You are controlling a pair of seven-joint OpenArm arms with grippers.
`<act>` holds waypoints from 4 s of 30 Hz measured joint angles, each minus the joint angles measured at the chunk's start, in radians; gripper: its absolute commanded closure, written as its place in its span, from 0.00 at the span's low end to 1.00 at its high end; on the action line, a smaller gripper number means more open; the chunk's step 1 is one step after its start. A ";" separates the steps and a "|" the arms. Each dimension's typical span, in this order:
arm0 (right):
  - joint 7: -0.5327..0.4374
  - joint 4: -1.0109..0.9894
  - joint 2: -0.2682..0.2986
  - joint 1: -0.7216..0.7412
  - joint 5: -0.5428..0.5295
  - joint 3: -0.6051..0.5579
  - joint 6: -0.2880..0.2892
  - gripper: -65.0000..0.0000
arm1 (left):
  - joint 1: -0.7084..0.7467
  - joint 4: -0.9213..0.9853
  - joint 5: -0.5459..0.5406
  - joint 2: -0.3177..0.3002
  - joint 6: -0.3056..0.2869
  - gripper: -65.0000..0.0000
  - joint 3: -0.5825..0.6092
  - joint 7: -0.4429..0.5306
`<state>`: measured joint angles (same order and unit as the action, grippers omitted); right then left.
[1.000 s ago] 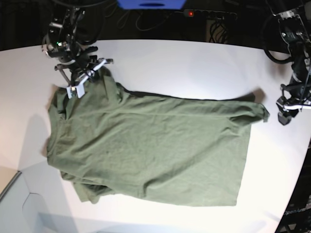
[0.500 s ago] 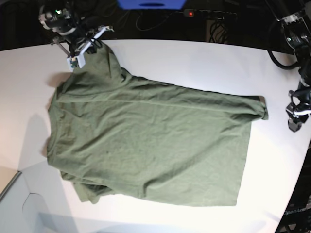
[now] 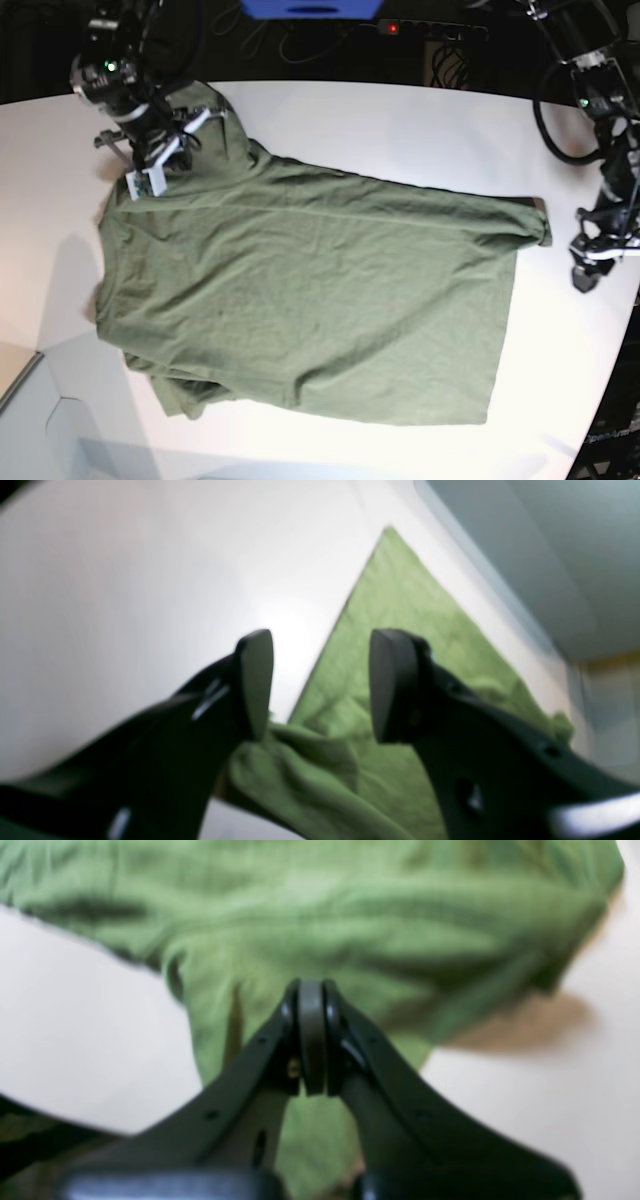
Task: Layout the t-shirt on the table in an organized manner, then fold the t-shirt properly
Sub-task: 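Grasp the shirt edges with both grippers and pull them apart, then regrasp the shirt edges with both grippers and stretch the shirt flat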
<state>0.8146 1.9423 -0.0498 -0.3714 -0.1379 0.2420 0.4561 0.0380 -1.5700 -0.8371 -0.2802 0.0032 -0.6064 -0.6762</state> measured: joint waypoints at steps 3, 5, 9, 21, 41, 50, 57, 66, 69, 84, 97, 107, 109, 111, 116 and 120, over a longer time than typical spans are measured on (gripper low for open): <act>0.013 -0.059 0.002 -0.004 0.007 0.000 0.000 1.00 | -0.010 0.061 0.003 0.005 0.000 0.54 0.041 0.007; 0.013 -0.099 0.005 -0.009 0.009 0.000 0.000 1.00 | -0.022 0.108 0.007 0.003 0.002 0.54 0.065 0.007; -0.016 -0.132 0.003 -0.032 0.002 -0.001 0.000 1.00 | -0.028 0.132 0.006 0.004 0.001 0.54 0.084 0.011; -0.016 -0.045 0.057 -0.220 -0.016 -0.005 0.012 1.00 | -0.073 0.145 0.002 0.004 0.001 0.54 0.079 0.004; 0.011 0.060 0.121 -0.264 0.003 0.083 0.011 1.00 | -0.014 0.182 0.003 0.028 0.000 0.54 0.303 0.026; 0.009 0.060 0.127 -0.247 0.003 0.083 0.011 1.00 | 0.127 0.180 -0.018 0.011 -0.028 0.54 0.298 0.065; 0.006 0.060 0.126 -0.221 0.003 0.084 0.011 1.00 | 0.244 0.016 -0.012 0.017 -0.016 0.54 0.349 -0.040; 0.008 0.060 0.124 -0.205 0.002 0.084 0.011 1.00 | 0.295 -0.295 0.002 0.073 -0.003 0.54 0.346 -0.138; 0.008 0.060 0.124 -0.207 0.003 0.084 0.011 1.00 | 0.320 -0.349 -0.002 0.060 -0.006 0.54 0.323 -0.164; 0.008 0.060 0.124 -0.200 0.003 0.113 0.011 1.00 | 0.302 -0.066 0.005 0.056 -0.006 0.54 0.155 -0.150; 0.021 0.060 0.126 -0.142 0.003 0.188 0.011 1.00 | 0.182 0.138 0.046 -0.005 -0.037 0.54 0.143 -0.102; 0.019 0.061 0.129 -0.100 0.002 0.251 0.011 1.00 | 0.183 0.150 0.071 -0.082 -0.023 0.54 0.124 -0.129; 0.028 0.059 0.122 -0.088 0.003 0.253 0.011 1.00 | 0.186 0.150 0.082 -0.082 -0.011 0.54 0.086 -0.138; 0.027 0.059 0.121 -0.074 0.003 0.249 0.011 1.00 | 0.188 0.138 0.102 -0.083 0.002 0.54 0.057 -0.153; 0.026 0.058 0.122 -0.048 0.003 0.168 0.011 1.00 | 0.191 0.064 0.095 -0.085 -0.001 0.54 0.028 -0.155; 0.024 0.048 0.122 0.010 0.010 0.118 0.011 1.00 | 0.215 -0.020 0.093 -0.080 -0.003 0.54 0.026 -0.158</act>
<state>0.8383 1.9903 0.0723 -0.3611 -0.1284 0.3603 0.4675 0.2527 -1.5902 -0.7437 -0.3603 0.0002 -0.5800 -0.8341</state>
